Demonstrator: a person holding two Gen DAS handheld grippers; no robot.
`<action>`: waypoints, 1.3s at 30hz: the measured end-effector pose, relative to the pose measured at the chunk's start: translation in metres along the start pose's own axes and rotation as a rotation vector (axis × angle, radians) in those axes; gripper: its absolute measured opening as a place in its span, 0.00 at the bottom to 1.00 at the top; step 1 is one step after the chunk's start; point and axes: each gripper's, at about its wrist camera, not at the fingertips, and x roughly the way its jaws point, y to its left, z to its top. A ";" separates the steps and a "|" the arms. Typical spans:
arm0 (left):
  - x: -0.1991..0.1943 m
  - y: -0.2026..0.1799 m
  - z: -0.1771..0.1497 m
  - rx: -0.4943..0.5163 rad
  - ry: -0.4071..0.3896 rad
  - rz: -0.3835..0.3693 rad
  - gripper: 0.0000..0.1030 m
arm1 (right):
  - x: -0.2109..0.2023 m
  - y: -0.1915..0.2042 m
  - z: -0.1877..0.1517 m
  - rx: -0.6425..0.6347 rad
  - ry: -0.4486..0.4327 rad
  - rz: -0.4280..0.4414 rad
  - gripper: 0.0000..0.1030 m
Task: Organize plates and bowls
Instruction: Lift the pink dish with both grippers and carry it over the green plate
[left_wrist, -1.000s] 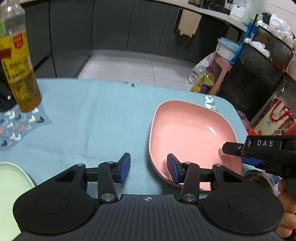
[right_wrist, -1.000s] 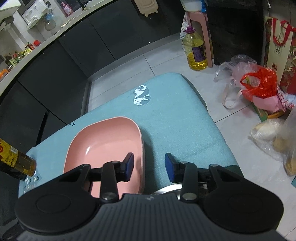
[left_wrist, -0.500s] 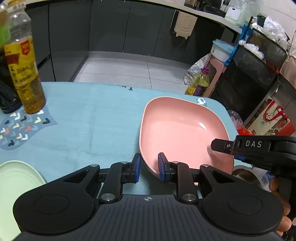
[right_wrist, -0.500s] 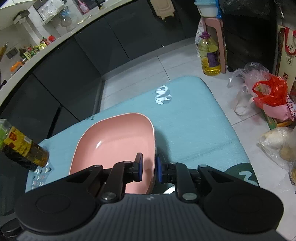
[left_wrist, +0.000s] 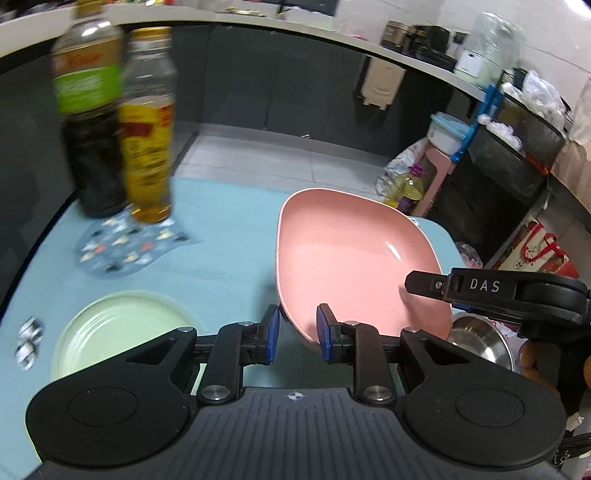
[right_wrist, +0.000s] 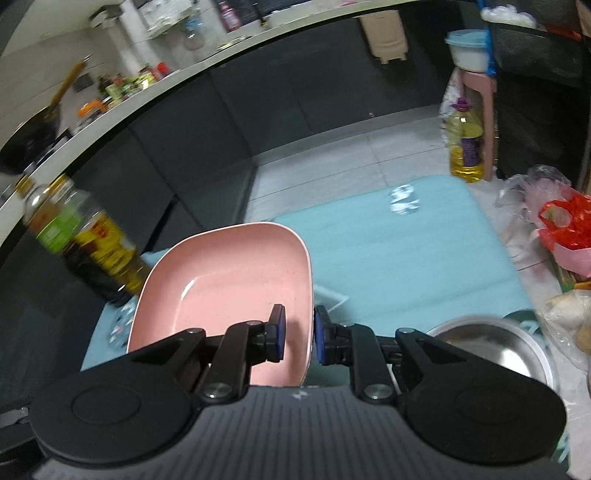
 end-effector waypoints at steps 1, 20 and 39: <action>-0.006 0.006 -0.002 -0.012 -0.003 0.005 0.20 | -0.002 0.006 -0.003 -0.007 0.008 0.011 0.05; -0.051 0.097 -0.047 -0.120 -0.016 0.066 0.21 | 0.018 0.090 -0.040 -0.172 0.128 0.075 0.07; -0.050 0.153 -0.067 -0.189 -0.004 0.094 0.25 | 0.043 0.148 -0.072 -0.264 0.213 0.032 0.07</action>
